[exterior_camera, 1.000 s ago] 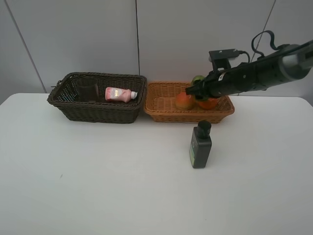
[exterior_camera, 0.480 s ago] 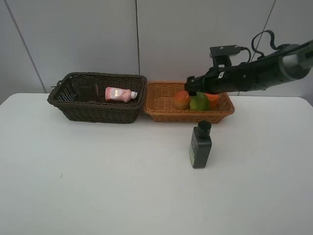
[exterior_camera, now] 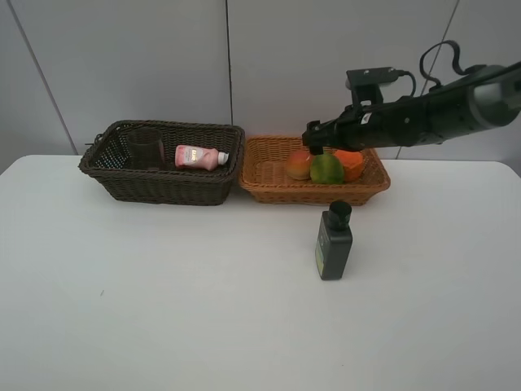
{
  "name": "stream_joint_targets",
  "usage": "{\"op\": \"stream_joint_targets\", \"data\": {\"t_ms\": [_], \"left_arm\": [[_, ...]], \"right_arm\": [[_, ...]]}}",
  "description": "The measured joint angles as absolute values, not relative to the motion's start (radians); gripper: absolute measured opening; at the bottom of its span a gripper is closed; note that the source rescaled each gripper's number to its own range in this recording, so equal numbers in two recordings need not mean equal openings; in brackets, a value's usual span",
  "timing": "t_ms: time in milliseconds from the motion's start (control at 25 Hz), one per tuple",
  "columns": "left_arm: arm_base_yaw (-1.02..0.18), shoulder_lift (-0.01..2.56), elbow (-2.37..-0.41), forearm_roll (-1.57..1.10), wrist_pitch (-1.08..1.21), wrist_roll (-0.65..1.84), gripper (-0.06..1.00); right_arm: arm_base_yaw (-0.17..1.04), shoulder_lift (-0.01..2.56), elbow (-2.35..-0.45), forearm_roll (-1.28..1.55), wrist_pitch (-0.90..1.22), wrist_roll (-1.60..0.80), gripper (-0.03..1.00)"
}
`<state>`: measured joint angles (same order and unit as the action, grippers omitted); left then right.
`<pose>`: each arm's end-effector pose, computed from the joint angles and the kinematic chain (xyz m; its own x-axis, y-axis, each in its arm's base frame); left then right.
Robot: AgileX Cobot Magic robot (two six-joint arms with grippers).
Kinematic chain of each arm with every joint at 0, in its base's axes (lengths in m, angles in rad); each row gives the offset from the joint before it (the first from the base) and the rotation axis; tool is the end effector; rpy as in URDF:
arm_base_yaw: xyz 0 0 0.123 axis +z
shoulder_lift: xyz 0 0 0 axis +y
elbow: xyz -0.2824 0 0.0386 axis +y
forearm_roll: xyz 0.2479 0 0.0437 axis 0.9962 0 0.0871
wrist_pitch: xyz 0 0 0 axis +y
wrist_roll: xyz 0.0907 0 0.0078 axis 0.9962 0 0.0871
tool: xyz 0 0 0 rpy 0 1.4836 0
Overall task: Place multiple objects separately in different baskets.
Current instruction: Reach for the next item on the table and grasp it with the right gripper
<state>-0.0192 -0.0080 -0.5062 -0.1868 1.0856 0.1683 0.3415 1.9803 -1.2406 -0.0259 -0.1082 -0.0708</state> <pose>-0.0089 -0.0148 0.2780 -0.4442 0.0877 -0.8916 0.2012 0.9795 -0.0038 0.4128 0.1470 0.1846 -0.4532 -0.2634 -0.8516 -0.3826 0.9203 -0.0810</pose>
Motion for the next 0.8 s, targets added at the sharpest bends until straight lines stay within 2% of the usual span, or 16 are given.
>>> {"op": "stream_joint_targets", "data": {"t_ms": [400, 800], "left_arm": [[-0.019, -0.008, -0.506, -0.187, 1.086, 0.168, 0.94], [-0.019, -0.008, -0.506, -0.187, 1.086, 0.168, 0.94]], "right_arm": [[0.369, 1.73, -1.241, -0.026, 0.205, 0.117, 0.98], [0.509, 1.589, -1.243, -0.149, 0.614, 0.29, 0.98]]}}
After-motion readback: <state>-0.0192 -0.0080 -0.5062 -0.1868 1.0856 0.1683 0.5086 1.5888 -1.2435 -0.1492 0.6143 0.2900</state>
